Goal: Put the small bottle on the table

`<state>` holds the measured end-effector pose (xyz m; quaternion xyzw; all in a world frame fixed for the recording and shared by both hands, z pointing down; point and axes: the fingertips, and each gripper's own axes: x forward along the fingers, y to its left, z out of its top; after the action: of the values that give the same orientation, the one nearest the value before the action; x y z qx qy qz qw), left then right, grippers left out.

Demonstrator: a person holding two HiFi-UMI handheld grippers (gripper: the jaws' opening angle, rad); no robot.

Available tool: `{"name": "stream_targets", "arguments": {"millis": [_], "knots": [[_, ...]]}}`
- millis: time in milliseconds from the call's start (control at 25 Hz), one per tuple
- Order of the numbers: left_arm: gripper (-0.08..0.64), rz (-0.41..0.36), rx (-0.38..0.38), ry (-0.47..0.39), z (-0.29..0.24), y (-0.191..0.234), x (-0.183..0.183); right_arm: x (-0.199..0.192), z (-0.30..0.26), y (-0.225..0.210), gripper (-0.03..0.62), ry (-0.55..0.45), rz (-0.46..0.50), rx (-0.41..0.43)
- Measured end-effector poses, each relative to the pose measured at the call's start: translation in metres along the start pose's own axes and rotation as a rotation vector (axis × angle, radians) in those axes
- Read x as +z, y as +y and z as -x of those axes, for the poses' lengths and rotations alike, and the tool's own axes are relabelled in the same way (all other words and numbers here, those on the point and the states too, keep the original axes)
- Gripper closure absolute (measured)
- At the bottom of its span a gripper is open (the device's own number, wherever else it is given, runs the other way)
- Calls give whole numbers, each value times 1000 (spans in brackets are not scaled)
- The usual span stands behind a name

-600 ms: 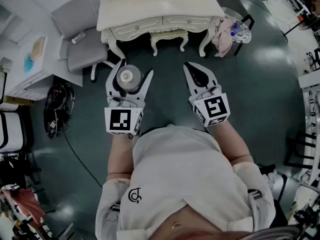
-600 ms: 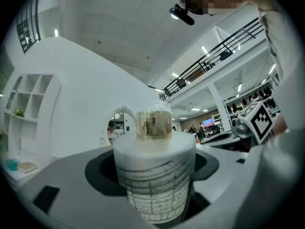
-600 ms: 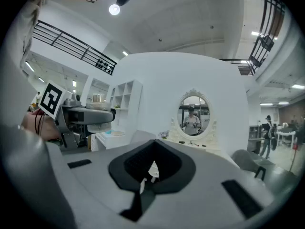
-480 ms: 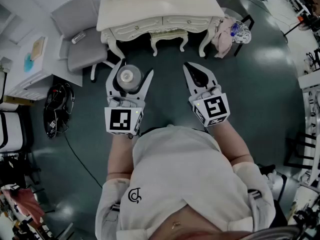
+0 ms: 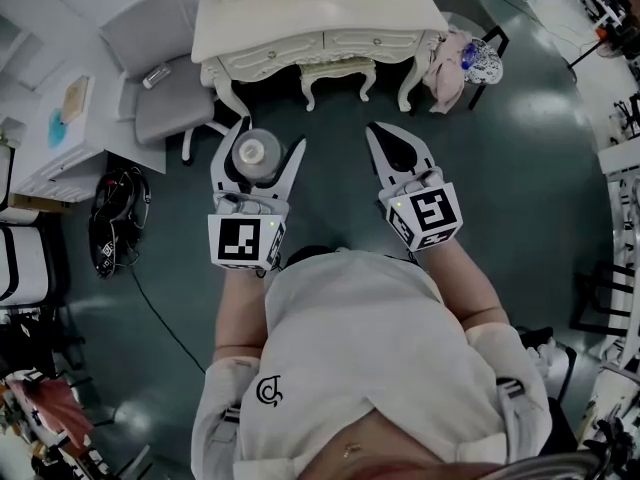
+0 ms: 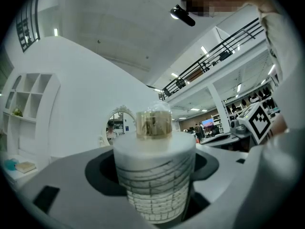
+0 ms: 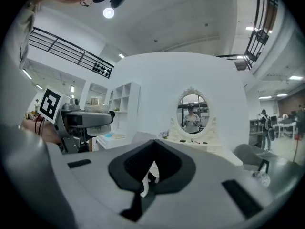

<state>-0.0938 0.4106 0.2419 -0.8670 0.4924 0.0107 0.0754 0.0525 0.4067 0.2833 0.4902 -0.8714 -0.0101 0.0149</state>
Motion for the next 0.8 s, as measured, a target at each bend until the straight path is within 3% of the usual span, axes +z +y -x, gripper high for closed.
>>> {"name": "stream_targets", "arguments": {"millis": [160,480,800], "knots": [[207,5,-9,8,-4,-2,-1,-6,-2,-7,584,9,-55,-15],[207,26,-13,41,-25,16,-21,-16,-33,-17,584,39,-79,-16],[207,36,-40,43,-102,61,-44,-27,-113,-56,584,60,-92,-24]]}}
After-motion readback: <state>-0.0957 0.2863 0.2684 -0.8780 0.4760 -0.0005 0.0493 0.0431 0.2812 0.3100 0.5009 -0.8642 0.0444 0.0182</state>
